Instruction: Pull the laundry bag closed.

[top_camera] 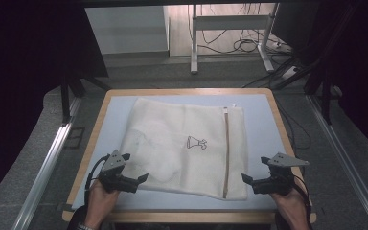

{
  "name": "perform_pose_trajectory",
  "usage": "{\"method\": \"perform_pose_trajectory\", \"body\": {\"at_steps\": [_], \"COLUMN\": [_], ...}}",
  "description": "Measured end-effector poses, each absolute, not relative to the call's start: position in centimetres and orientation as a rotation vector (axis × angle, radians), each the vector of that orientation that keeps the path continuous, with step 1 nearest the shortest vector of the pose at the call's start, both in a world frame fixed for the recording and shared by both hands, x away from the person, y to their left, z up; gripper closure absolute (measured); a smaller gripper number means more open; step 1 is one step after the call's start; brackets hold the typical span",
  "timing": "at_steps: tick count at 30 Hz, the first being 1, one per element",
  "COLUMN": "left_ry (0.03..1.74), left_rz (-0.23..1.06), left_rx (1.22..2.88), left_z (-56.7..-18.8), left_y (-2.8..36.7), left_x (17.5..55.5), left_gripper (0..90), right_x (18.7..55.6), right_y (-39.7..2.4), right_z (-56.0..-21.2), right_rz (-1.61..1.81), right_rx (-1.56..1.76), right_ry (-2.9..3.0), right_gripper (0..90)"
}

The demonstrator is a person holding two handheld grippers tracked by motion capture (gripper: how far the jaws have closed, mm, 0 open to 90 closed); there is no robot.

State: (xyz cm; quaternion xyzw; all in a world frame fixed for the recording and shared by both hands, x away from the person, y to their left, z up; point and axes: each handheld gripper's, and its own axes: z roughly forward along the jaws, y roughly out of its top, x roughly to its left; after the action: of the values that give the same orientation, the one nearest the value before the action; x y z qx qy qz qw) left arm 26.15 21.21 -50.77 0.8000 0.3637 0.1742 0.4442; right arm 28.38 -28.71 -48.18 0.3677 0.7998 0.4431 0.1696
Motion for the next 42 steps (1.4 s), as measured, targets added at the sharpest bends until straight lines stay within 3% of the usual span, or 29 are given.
{"method": "perform_pose_trajectory", "body": {"at_steps": [18, 42], "left_ry": [0.844, 0.804], "left_rz": [0.435, 0.468], "left_rx": [1.968, 2.08], "left_z": [-50.4, -50.9], "left_y": [20.5, 19.5], "left_x": [25.8, 25.8], "left_gripper": [0.0, 0.0], "right_x": [28.1, 27.6], "right_y": [-28.0, -25.8], "right_z": [-48.0, -48.6], "right_rz": [1.254, 1.177], "right_rx": [1.025, 0.945], "right_ry": [2.302, 2.441], "right_gripper": [0.0, 0.0]}}
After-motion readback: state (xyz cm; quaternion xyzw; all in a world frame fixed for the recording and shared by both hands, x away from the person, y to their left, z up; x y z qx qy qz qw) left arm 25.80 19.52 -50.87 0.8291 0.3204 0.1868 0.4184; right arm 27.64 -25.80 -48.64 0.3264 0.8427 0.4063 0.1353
